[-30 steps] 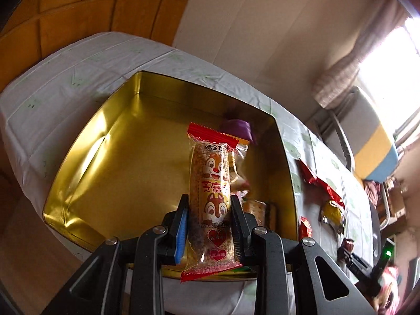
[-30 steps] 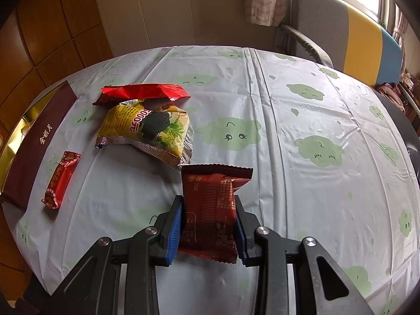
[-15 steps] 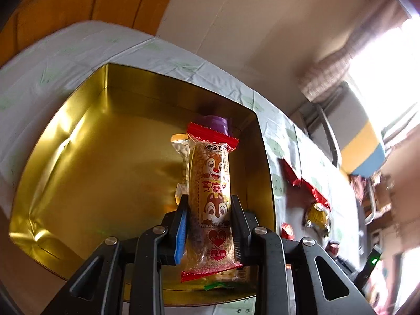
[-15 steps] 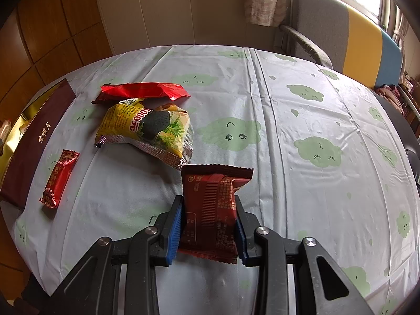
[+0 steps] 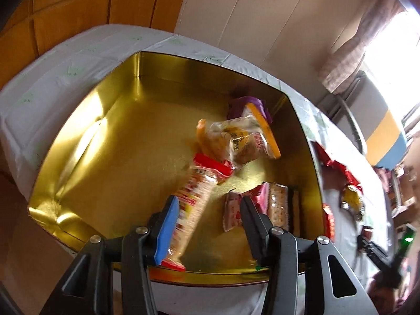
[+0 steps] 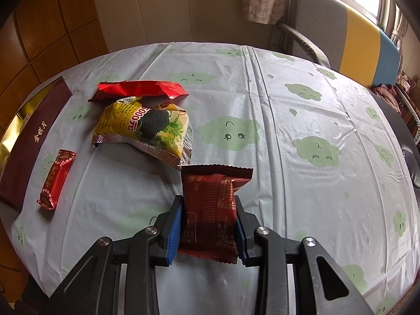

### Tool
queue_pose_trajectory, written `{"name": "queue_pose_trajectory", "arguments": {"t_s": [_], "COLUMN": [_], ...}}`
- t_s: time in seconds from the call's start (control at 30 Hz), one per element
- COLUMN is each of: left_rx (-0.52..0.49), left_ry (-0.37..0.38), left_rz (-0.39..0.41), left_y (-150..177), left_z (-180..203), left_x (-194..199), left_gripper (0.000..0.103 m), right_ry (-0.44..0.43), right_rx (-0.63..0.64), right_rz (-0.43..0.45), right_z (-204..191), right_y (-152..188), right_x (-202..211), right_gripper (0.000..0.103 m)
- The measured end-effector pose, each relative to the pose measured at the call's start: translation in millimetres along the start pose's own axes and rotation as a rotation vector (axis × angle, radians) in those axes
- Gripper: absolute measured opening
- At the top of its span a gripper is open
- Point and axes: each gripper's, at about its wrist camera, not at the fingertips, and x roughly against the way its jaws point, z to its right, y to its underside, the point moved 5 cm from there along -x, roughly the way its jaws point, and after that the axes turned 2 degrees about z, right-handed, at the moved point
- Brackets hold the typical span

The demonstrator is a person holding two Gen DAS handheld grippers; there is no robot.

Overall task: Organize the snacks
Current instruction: 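Carry the dark red pouch into the tin and open the right gripper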

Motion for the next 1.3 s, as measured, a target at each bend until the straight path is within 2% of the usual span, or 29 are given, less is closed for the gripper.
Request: {"name": "queue_pose_trajectory", "arguments": {"t_s": [0.17,0.3,0.43,0.67,0.8,0.9,0.97,1.3], "left_rx": [-0.011,-0.001,0.01,0.073,0.088,0.089,0.085,0.044], "left_ry": [-0.083,-0.111,-0.151,-0.174,-0.184,-0.186,-0.189,-0.182], "left_rz": [0.019,0.075,0.137,0.161,0.166,0.164,0.165,0.164], "left_y": [2,-3,-10,-19,-21,-21,-20,-13], "left_z": [0,-10,-28,-48,-54,-55,-55,-42], "left_x": [-1,9,19,22,23,23,25,25], "left_gripper": [0.05,0.053,0.055,0.055,0.055,0.055,0.055,0.055], "right_ry": [0.01,-0.061,-0.191,-0.44,-0.495,-0.491,-0.488,-0.456], "right_rx": [-0.029,0.012,0.141,0.356,0.43,0.42,0.404,0.321], "right_rz": [-0.035,0.023,0.05,0.059,0.013,-0.035,-0.03,0.038], "right_z": [-5,-38,-106,-242,-298,-314,-314,-271], "right_y": [-7,-25,-46,-76,-82,-79,-77,-63], "right_x": [6,32,49,60,42,21,20,42], "right_gripper": [0.032,0.032,0.032,0.032,0.033,0.034,0.04,0.041]}}
